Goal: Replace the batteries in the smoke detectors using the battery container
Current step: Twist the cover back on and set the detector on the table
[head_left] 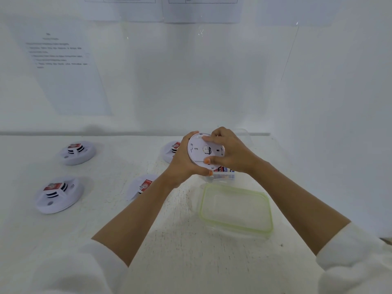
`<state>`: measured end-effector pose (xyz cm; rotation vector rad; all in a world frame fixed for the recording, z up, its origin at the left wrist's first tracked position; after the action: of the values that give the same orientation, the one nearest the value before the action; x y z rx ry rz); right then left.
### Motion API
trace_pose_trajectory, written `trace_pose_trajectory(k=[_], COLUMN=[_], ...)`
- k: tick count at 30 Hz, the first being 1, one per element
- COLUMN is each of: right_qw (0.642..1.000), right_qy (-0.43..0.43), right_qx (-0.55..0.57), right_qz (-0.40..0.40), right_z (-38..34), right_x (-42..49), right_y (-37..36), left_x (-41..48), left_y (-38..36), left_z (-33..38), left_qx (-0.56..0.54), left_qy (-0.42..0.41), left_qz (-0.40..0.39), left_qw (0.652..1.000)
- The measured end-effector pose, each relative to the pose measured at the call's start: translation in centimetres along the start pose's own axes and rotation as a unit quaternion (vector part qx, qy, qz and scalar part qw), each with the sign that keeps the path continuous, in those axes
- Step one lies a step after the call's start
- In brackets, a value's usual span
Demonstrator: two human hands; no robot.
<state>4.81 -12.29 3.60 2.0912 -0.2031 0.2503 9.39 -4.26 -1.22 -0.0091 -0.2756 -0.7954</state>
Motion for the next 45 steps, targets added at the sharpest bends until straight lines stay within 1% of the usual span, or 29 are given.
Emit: trace_pose_trajectory(k=[11,15,17,19,21,23,25,27,32,33,34,35,36,37,38,39,41,42,43,44,45], right_qw=[1.000,1.000,0.998,0.995,0.990,0.988,0.987,0.981,0.934,0.919,0.901,0.881,0.861,0.839,0.817,0.795,0.762,0.752,0.751,0.754,0.754], right_qy=[0.003,-0.014,-0.037,-0.068,-0.083,-0.062,-0.048,-0.045,-0.081,-0.093,-0.110,-0.133,-0.161,-0.189,-0.209,-0.218,-0.217,-0.215,-0.217,-0.219,-0.223], right_qx=[-0.017,0.019,0.043,0.075,0.117,0.138,0.150,0.186,0.332,0.364,0.399,0.433,0.463,0.493,0.524,0.557,0.606,0.620,0.621,0.618,0.617], right_qz=[0.023,0.019,0.027,0.016,-0.009,-0.016,-0.005,0.021,0.105,0.118,0.128,0.135,0.138,0.134,0.121,0.103,0.071,0.057,0.047,0.036,0.031], right_z=[0.1,0.1,0.2,0.2,-0.6,-2.1,-3.2,-3.8,-4.8,-4.8,-4.7,-4.4,-4.1,-3.8,-3.7,-3.9,-4.7,-5.2,-5.8,-6.5,-6.9], right_x=[0.5,0.5,0.3,0.1,-0.1,-0.1,0.0,0.1,0.5,0.8,1.2,1.6,2.1,2.6,3.3,4.0,5.9,6.9,7.8,8.7,9.4], right_y=[0.3,0.8,1.0,0.8,0.5,0.3,0.1,-0.3,-2.0,-2.6,-3.3,-4.1,-5.0,-6.1,-7.3,-8.4,-10.1,-11.0,-11.9,-12.8,-13.7], left_x=[0.5,0.8,0.8,0.7,0.4,-0.2,-1.1,-1.9,-3.3,-3.3,-3.2,-3.2,-3.2,-3.4,-3.6,-3.7,-3.8,-3.9,-3.8,-3.7,-3.5], left_y=[0.4,0.2,0.3,0.5,0.6,1.2,2.1,2.9,4.6,5.2,5.9,6.3,7.0,7.9,9.1,10.9,15.4,17.2,18.5,19.4,20.4], left_z=[-0.5,0.5,1.4,2.2,3.1,3.9,4.8,5.9,7.5,7.3,7.1,6.9,6.6,6.4,6.0,5.2,2.8,1.4,0.0,-0.8,-1.2], left_qx=[0.012,0.052,0.083,0.133,0.200,0.244,0.270,0.314,0.436,0.448,0.448,0.437,0.409,0.365,0.314,0.264,0.140,0.061,-0.010,-0.061,-0.085], left_qy=[0.002,-0.012,-0.025,-0.035,-0.047,-0.056,-0.069,-0.095,-0.161,-0.168,-0.174,-0.180,-0.182,-0.174,-0.157,-0.129,-0.025,0.033,0.079,0.106,0.119], left_qz=[0.028,0.022,0.023,0.028,0.034,0.053,0.085,0.111,0.155,0.151,0.134,0.105,0.071,0.047,0.039,0.048,0.094,0.097,0.082,0.065,0.053], left_qw=[1.000,0.998,0.996,0.990,0.978,0.967,0.956,0.938,0.872,0.865,0.867,0.875,0.891,0.914,0.936,0.955,0.985,0.993,0.993,0.990,0.988])
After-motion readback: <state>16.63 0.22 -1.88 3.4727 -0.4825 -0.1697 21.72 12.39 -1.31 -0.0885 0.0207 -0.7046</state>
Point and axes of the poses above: each hand's wrist, its own x-axis towards the middle knuckle, its own y-axis out of the back of the hand, z = x × y, the point moved 10 cm from there along x, towards the middle knuckle, and after that the axes turned 2 degrees about -y, right-handed, at the moved point
